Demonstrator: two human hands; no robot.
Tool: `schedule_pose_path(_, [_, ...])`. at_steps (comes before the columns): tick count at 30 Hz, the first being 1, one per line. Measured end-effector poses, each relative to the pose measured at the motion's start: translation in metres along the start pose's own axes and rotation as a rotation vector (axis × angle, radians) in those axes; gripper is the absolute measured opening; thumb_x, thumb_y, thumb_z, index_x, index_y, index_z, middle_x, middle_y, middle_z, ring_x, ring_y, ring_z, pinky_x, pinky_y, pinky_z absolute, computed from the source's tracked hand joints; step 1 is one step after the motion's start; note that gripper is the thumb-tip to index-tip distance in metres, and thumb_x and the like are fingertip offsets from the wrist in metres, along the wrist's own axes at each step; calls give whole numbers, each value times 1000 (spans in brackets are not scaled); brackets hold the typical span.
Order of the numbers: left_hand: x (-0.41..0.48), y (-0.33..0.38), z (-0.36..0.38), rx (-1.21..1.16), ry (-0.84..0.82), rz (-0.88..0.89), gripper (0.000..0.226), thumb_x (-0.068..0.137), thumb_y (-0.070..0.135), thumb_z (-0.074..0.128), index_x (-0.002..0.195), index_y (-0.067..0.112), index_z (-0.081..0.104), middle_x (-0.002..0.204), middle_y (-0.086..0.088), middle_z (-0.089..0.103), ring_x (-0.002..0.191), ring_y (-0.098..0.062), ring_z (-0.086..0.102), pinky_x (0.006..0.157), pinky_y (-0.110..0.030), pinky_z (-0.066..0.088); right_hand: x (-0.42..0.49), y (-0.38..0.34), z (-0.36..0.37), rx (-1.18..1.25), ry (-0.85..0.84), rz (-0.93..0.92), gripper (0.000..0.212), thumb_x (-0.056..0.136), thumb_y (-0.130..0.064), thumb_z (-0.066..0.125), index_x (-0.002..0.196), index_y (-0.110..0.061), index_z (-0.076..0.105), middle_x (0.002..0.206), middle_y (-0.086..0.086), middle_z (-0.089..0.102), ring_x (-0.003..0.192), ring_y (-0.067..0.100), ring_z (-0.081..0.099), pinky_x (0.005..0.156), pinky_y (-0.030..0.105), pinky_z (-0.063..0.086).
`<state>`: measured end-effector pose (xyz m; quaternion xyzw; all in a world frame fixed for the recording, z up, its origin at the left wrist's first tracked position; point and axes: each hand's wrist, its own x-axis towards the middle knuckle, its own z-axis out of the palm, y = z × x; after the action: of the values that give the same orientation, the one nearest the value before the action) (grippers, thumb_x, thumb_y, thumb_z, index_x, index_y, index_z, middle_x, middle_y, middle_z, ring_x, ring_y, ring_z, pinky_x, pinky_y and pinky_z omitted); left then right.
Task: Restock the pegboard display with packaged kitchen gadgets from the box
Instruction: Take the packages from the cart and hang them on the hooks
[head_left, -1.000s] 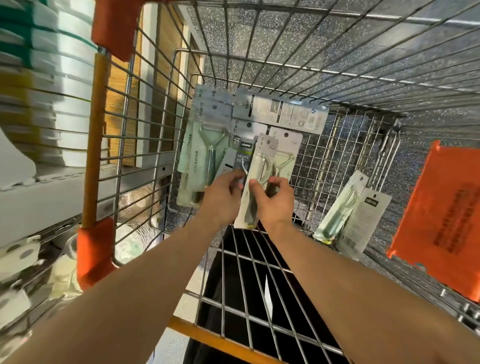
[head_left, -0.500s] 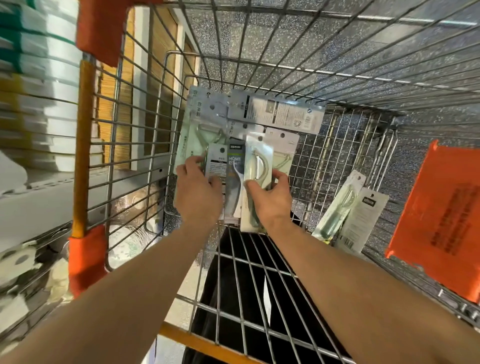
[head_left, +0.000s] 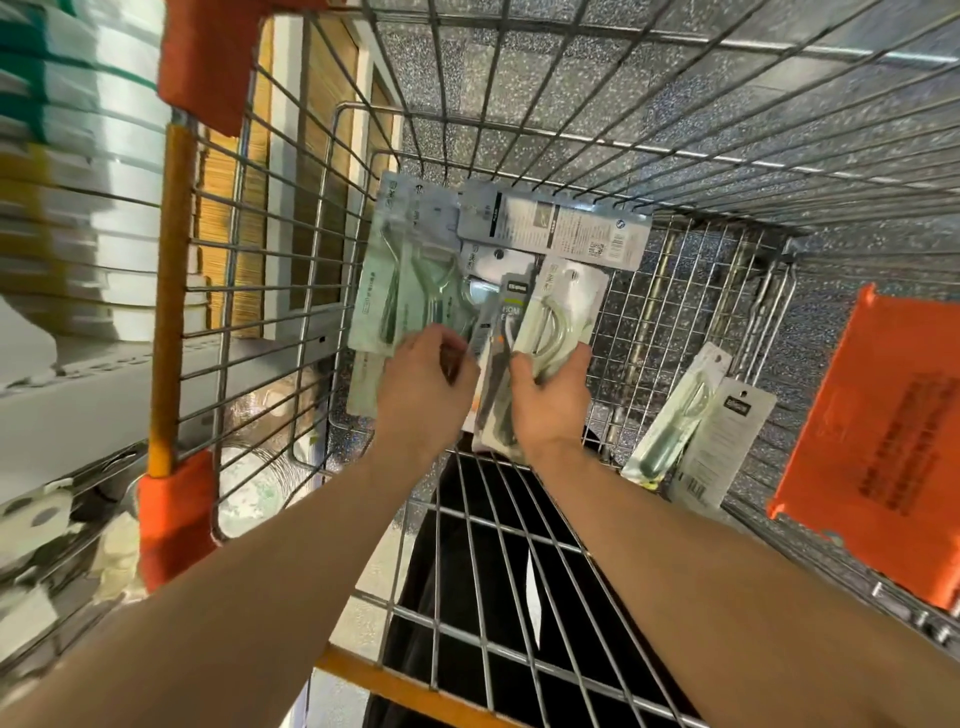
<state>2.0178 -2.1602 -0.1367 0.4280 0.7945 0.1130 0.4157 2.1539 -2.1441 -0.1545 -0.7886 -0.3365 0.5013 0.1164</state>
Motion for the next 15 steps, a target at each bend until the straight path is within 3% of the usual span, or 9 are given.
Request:
schedule_pose_path(2, [-3, 6, 1, -57, -71, 31, 11, 105, 25, 60, 107, 20, 70, 88, 9, 70, 78, -10, 67, 68, -26, 52, -2, 1, -1, 6, -28, 12, 37, 102, -39, 60, 117, -12, 39, 82, 1, 61, 64, 14, 63, 58, 33, 59])
schedule_pose_path(4, [-4, 14, 4, -97, -154, 4, 19, 108, 26, 54, 113, 21, 72, 88, 10, 74, 78, -12, 72, 64, -32, 58, -3, 2, -2, 8, -21, -1, 41, 101, -46, 58, 117, -13, 39, 84, 4, 63, 66, 15, 64, 59, 32, 58])
schedule_pose_path(7, [-4, 19, 11, -130, -235, -77, 25, 109, 28, 48, 121, 24, 70, 101, 14, 76, 84, -17, 76, 72, -45, 64, -4, 7, -6, 35, -2, -9, 41, 102, -50, 53, 120, -16, 39, 81, -3, 63, 64, 8, 62, 55, 24, 55])
schedule_pose_path(10, [-3, 16, 16, -198, -282, -137, 23, 111, 26, 44, 120, 25, 65, 111, 10, 75, 90, -18, 76, 82, -47, 65, -4, 13, -9, 35, -38, -23, 46, 99, -57, 56, 126, -26, 35, 84, -4, 67, 54, 1, 60, 51, 19, 53])
schedule_pose_path(13, [-2, 16, 18, -327, -294, -234, 16, 111, 15, 45, 112, 22, 58, 118, -3, 74, 97, -12, 76, 87, -41, 65, -3, 19, -9, -47, -51, -34, 60, 97, -48, 66, 137, -14, 37, 73, -1, 62, 49, 7, 55, 43, 19, 45])
schedule_pose_path(15, [0, 14, 20, -353, -295, -273, 17, 111, 11, 45, 113, 22, 58, 118, -6, 73, 99, -13, 75, 90, -42, 64, 0, 18, -10, -58, -35, 2, 55, 98, -39, 67, 137, -13, 36, 72, -2, 59, 52, 9, 55, 46, 25, 51])
